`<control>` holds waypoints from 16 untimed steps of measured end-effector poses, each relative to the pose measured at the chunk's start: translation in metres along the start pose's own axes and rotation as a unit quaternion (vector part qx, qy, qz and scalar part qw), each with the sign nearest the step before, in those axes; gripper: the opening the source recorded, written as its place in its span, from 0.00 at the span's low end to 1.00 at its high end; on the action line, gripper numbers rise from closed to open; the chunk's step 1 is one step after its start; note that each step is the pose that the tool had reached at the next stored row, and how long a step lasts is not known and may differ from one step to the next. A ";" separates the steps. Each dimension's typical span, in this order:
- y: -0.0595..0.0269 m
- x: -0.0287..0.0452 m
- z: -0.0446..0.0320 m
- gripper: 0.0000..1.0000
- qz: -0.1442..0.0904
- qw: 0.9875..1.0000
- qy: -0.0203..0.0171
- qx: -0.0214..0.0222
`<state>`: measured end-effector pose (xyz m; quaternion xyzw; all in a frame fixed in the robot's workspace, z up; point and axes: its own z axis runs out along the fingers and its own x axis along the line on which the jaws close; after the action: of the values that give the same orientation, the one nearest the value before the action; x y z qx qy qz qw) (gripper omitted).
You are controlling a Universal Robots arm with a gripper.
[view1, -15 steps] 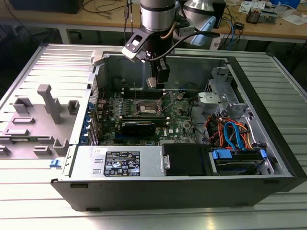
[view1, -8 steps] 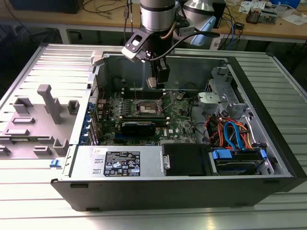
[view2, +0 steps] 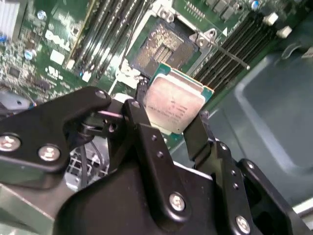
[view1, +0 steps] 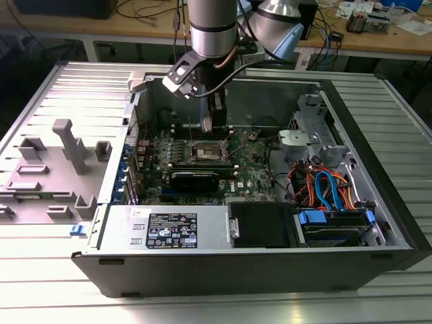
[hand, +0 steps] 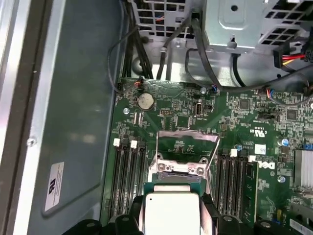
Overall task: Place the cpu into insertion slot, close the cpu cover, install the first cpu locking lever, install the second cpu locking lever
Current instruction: 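Place the cpu into insertion slot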
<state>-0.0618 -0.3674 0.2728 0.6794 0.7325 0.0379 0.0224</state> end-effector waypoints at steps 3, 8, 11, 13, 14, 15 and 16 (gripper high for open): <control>-0.0004 -0.0007 0.0038 0.55 0.011 1.000 -0.001 0.000; -0.0006 -0.0017 0.0055 0.55 0.015 1.000 -0.001 0.000; -0.0006 -0.0018 0.0055 0.55 0.017 1.000 -0.002 0.000; -0.0006 -0.0017 0.0055 0.55 0.017 1.000 -0.002 0.000; -0.0006 -0.0018 0.0055 0.55 0.017 1.000 -0.002 0.000; -0.0006 -0.0018 0.0055 0.55 0.017 1.000 -0.002 0.000; -0.0006 -0.0017 0.0056 0.55 0.017 1.000 -0.002 0.000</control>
<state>-0.0619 -0.3691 0.2672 0.6919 0.7206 0.0374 0.0231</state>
